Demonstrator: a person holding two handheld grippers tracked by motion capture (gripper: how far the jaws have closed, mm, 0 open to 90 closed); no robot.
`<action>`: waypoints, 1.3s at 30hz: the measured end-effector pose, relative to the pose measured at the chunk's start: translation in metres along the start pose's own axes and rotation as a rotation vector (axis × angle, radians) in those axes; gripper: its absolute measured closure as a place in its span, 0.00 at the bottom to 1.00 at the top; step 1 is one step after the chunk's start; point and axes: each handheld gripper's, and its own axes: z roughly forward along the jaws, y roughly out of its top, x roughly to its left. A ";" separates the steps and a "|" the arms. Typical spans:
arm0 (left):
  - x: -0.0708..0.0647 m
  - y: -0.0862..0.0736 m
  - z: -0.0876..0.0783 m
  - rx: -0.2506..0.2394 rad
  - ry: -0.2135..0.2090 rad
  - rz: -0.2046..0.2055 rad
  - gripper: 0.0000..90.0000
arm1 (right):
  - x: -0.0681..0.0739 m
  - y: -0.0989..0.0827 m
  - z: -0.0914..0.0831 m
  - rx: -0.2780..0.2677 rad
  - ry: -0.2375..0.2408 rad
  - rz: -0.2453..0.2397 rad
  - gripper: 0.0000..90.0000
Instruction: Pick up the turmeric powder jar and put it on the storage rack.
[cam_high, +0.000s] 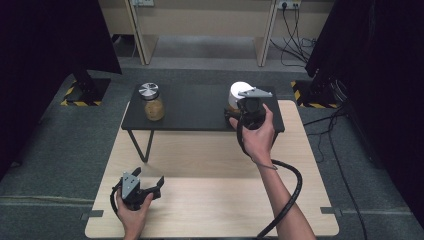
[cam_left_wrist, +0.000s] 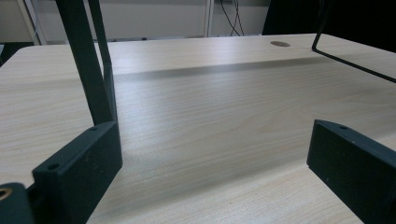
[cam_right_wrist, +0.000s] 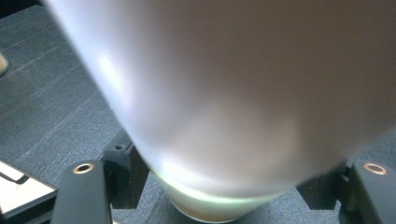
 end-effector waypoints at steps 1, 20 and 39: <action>0.000 0.000 0.000 -0.001 0.000 0.000 0.02 | 0.000 0.000 0.001 0.000 0.000 0.001 0.34; 0.000 0.000 0.000 -0.001 -0.001 -0.002 0.02 | 0.002 -0.007 0.006 -0.029 -0.011 0.009 0.34; 0.000 0.000 0.000 -0.001 -0.001 0.001 0.02 | 0.015 -0.028 -0.012 -0.097 -0.047 -0.017 0.02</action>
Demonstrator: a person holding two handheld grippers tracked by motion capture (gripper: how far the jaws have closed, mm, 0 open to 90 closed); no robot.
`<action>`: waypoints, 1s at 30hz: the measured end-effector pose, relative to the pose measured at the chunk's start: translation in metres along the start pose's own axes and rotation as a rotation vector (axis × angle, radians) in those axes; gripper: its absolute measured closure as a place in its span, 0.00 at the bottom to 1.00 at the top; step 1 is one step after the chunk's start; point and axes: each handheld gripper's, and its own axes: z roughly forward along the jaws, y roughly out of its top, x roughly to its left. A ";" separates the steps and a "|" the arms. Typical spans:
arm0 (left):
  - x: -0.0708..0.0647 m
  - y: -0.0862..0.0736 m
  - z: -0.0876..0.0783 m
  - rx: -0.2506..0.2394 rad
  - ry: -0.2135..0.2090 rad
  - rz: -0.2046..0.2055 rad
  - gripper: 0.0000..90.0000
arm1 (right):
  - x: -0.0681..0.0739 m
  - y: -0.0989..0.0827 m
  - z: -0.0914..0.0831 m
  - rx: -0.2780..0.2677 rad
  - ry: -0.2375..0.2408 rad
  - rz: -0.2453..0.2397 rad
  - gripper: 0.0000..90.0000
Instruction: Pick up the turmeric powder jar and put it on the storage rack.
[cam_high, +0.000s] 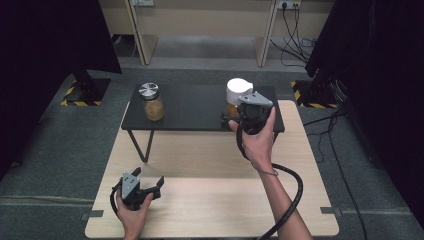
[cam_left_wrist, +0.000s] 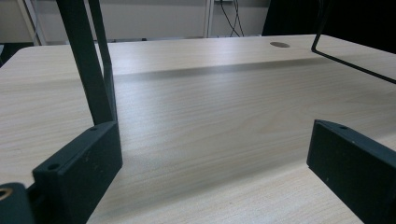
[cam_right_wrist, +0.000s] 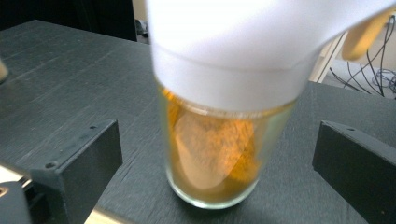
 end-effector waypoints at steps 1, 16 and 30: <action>0.000 0.000 0.000 0.000 0.000 -0.001 0.02 | 0.000 -0.002 -0.002 -0.005 0.003 0.001 0.02; -0.001 0.000 0.000 0.000 0.002 0.004 0.02 | -0.008 -0.037 -0.033 -0.101 0.051 0.012 0.01; -0.002 -0.001 -0.001 -0.006 0.007 0.003 0.03 | -0.011 -0.058 -0.063 -0.163 0.076 0.004 0.01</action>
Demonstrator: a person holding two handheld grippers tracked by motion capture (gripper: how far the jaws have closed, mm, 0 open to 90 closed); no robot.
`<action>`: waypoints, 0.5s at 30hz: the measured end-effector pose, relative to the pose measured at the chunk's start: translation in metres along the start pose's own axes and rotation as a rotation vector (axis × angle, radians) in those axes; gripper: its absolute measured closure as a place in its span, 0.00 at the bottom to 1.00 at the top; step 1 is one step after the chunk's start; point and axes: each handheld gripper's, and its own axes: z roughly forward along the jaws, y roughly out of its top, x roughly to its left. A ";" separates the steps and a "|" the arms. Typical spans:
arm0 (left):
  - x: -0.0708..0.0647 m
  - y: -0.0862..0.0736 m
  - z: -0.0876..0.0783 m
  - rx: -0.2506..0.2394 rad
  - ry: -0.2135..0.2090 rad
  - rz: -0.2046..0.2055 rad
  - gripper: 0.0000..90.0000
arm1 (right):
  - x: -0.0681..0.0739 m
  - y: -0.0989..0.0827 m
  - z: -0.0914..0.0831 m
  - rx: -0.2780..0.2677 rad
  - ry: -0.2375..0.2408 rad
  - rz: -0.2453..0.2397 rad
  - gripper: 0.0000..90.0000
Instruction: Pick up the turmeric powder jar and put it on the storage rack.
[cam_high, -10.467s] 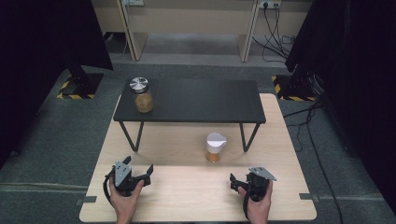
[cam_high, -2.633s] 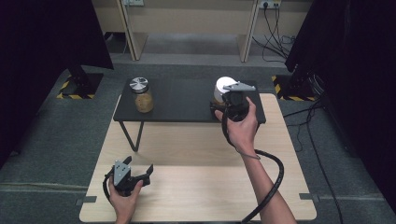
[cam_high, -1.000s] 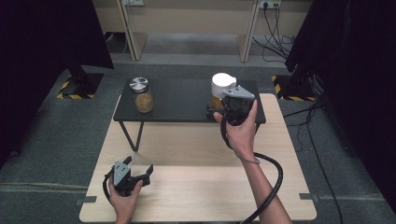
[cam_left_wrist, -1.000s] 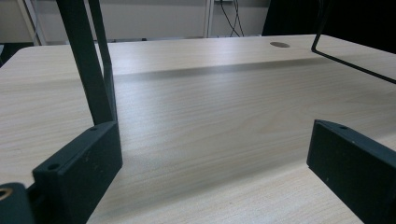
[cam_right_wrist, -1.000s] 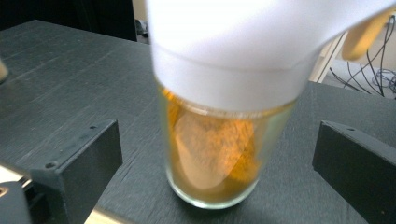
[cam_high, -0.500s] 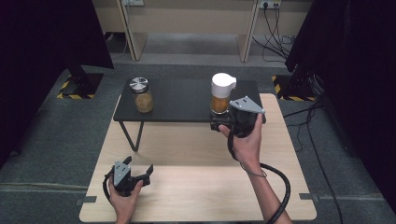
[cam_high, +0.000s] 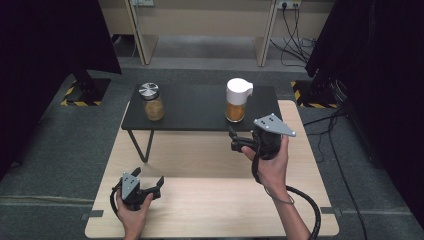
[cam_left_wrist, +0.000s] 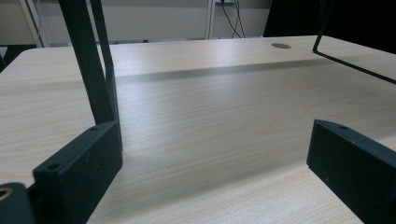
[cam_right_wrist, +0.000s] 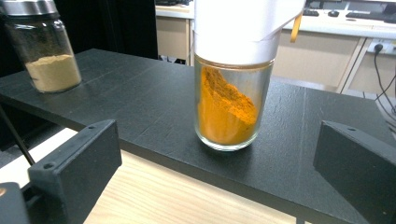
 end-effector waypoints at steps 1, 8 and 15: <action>0.000 0.000 0.000 0.000 0.000 0.000 0.03 | 0.000 -0.001 -0.002 -0.002 0.002 -0.003 0.01; 0.000 0.000 0.000 0.002 0.000 0.000 0.03 | 0.002 -0.009 -0.013 -0.016 0.011 -0.008 0.01; 0.000 0.000 0.000 0.002 0.001 0.004 0.03 | 0.000 -0.022 -0.021 -0.010 0.020 -0.008 0.01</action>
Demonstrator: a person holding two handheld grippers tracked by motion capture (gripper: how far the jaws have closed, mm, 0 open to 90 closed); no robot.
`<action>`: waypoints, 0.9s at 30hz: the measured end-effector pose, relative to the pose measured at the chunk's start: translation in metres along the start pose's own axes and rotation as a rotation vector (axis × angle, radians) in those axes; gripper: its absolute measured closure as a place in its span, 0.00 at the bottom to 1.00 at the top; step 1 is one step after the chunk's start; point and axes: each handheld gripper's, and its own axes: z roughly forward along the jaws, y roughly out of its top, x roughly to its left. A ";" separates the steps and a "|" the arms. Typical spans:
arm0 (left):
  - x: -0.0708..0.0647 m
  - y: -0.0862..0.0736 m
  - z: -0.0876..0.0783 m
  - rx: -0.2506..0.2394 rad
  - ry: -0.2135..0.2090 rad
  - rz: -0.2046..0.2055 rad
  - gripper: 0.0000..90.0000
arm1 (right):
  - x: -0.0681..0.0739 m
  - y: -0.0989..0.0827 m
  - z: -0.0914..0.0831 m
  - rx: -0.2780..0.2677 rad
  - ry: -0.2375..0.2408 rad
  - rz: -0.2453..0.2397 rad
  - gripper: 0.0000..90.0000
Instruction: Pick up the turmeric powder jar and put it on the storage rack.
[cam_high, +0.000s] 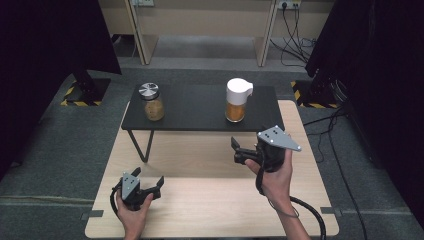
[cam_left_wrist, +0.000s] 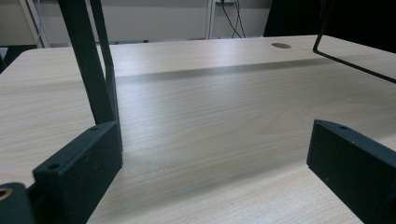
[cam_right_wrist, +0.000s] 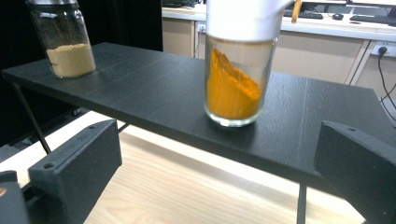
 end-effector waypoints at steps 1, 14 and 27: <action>0.000 0.000 0.000 -0.001 0.000 0.001 0.03 | 0.000 -0.002 -0.001 0.001 0.000 0.002 0.01; 0.000 -0.001 0.000 -0.003 0.001 -0.002 0.03 | -0.006 -0.035 -0.009 0.007 -0.017 0.043 0.01; -0.001 -0.001 -0.001 -0.006 0.004 0.002 0.03 | -0.007 -0.071 -0.008 0.020 -0.035 0.054 0.01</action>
